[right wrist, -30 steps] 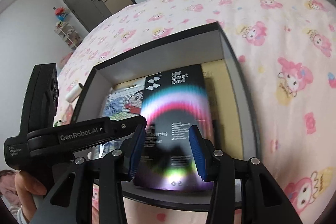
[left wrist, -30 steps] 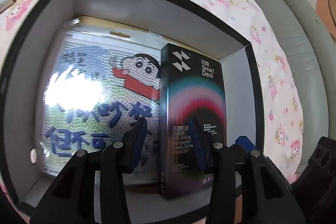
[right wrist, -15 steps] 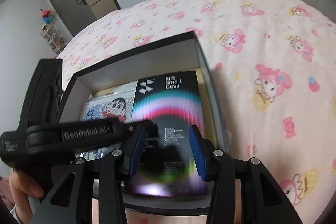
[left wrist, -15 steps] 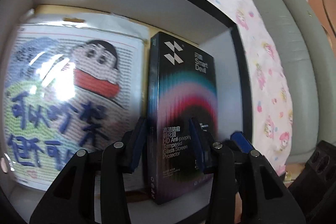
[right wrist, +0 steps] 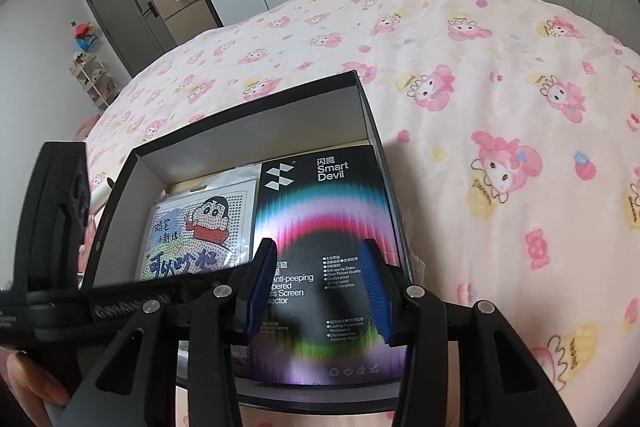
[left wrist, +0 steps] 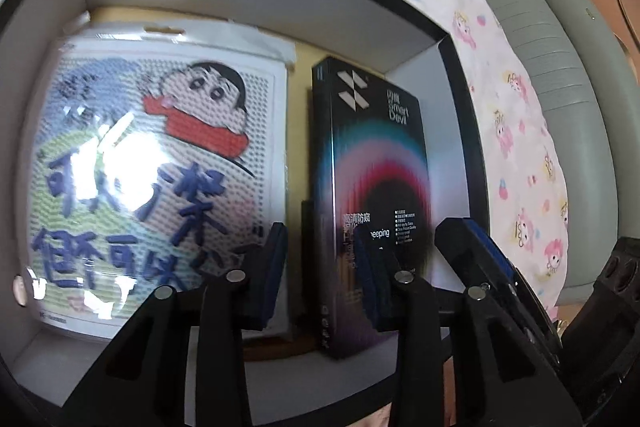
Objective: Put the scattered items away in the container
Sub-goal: 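Lower the purple box upright beside the bead-art pack and open the left gripper, then withdraw the left tool from the black box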
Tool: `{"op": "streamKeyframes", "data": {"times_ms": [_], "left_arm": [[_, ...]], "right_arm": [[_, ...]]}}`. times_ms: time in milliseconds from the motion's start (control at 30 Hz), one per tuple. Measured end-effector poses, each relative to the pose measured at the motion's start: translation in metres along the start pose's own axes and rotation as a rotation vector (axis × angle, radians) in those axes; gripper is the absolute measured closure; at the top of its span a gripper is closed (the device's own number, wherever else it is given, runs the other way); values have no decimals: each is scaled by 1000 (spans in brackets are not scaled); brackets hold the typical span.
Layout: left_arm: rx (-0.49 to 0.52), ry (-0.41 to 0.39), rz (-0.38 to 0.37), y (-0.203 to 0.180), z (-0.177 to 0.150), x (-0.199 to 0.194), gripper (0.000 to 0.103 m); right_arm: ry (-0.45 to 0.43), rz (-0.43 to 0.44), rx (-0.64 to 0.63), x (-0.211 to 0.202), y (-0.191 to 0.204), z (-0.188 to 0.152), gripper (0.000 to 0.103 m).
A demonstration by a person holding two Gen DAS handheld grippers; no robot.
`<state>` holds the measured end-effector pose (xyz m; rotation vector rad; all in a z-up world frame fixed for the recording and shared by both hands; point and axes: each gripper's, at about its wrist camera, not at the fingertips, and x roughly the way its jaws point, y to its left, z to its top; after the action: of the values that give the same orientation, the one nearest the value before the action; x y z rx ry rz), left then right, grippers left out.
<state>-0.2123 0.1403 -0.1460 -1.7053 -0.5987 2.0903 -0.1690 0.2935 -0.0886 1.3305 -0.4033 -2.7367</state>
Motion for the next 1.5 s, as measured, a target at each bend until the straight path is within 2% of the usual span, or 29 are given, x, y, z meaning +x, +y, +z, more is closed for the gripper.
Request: {"op": "streamKeyframes", "data": {"times_ms": [300, 400, 500, 667, 733, 867, 1000, 1100, 1167, 1233, 1500], "left_arm": [[3, -6, -75, 6, -6, 6, 70], [59, -54, -23, -1, -15, -6, 70], [141, -139, 56, -13, -28, -31, 70], [248, -272, 198, -24, -45, -82, 69], [287, -318, 251, -29, -55, -102, 69], [332, -361, 307, -22, -59, -137, 69], [337, -398, 352, -9, -85, -181, 69], [339, -417, 382, 1, -105, -202, 68], [335, -411, 395, 11, -117, -209, 66], [331, -406, 412, 22, -126, -215, 64], [274, -446, 431, 58, -151, -239, 60]], "right_arm": [[-1, -2, -15, 1, 4, -1, 65], [-44, 3, -48, -7, 10, -2, 65], [-121, 3, -100, -25, 23, -1, 65], [-165, 9, -158, -50, 46, -9, 64], [-189, 43, -191, -65, 57, -17, 64], [-207, 96, -221, -92, 79, -30, 64], [-199, 141, -232, -112, 102, -44, 64], [-170, 137, -250, -121, 122, -54, 64], [-130, 131, -242, -125, 133, -62, 64], [-101, 161, -229, -130, 141, -69, 64], [-102, 178, -343, -136, 185, -97, 63]]}}
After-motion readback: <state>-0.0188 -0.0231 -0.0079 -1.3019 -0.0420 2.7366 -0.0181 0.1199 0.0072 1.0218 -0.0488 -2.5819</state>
